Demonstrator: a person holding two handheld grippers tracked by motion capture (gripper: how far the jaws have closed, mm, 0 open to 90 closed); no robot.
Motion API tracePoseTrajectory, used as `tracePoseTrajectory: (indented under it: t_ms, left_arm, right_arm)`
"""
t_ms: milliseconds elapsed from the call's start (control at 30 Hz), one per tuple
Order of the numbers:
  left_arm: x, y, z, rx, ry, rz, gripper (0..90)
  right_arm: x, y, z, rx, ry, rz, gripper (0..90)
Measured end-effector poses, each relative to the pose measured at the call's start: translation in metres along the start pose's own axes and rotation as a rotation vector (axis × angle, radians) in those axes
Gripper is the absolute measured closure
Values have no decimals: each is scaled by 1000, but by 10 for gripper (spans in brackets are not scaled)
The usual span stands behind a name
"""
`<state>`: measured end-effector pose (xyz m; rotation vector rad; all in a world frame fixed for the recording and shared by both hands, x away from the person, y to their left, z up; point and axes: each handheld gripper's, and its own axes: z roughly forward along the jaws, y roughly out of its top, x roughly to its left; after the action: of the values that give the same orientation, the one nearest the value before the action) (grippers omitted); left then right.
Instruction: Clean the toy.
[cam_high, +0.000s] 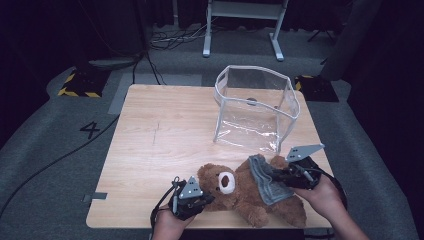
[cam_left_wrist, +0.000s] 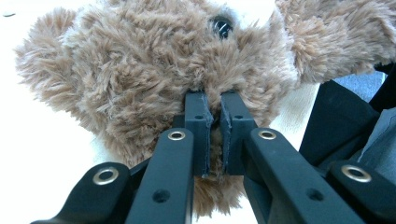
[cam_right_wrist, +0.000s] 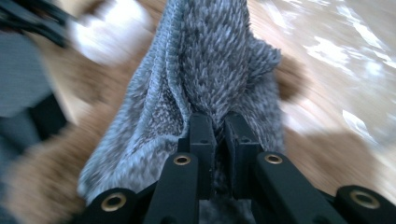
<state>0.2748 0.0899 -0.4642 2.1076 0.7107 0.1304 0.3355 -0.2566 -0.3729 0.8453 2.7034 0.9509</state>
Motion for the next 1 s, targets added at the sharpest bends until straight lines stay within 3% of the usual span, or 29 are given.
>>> tracePoseTrajectory:
  t_ms: [33, 267, 400, 467, 567, 600, 633, 700, 800, 967, 1000]
  left_arm:
    - [0, 0, 0, -1, -1, -1, 837]
    - [2, 1, 0, -3, -3, -8, 837]
    - [5, 2, 0, -10, -11, -26, 833]
    - [8, 3, 0, -16, -7, -25, 832]
    - [9, 5, 1, -17, -1, -23, 831]
    - [10, 6, 2, -19, 3, -26, 831]
    - [10, 7, 2, -16, 1, -35, 828]
    - [11, 9, 3, -13, -9, -47, 821]
    - [9, 13, 3, -13, 6, -56, 820]
    - [6, 16, 1, -21, 19, -51, 823]
    - [5, 17, 1, -18, 17, -48, 822]
  right_arm:
    - [-4, -5, -2, 12, -36, 5, 834]
    - [-40, -39, -9, 86, -165, 92, 834]
    - [-47, -42, -28, 66, -212, 118, 833]
    - [-41, -33, -42, 37, -221, 94, 833]
    - [-29, -18, -56, -9, -190, 57, 833]
    - [-22, -11, -60, -26, -176, 36, 832]
    - [-6, 6, -67, -63, -145, -14, 832]
    - [6, 19, -69, -80, -118, -51, 833]
    - [26, 36, -61, -100, -57, -100, 832]
    - [63, 58, -17, -72, 50, -190, 832]
    - [66, 59, -10, -61, 54, -203, 831]
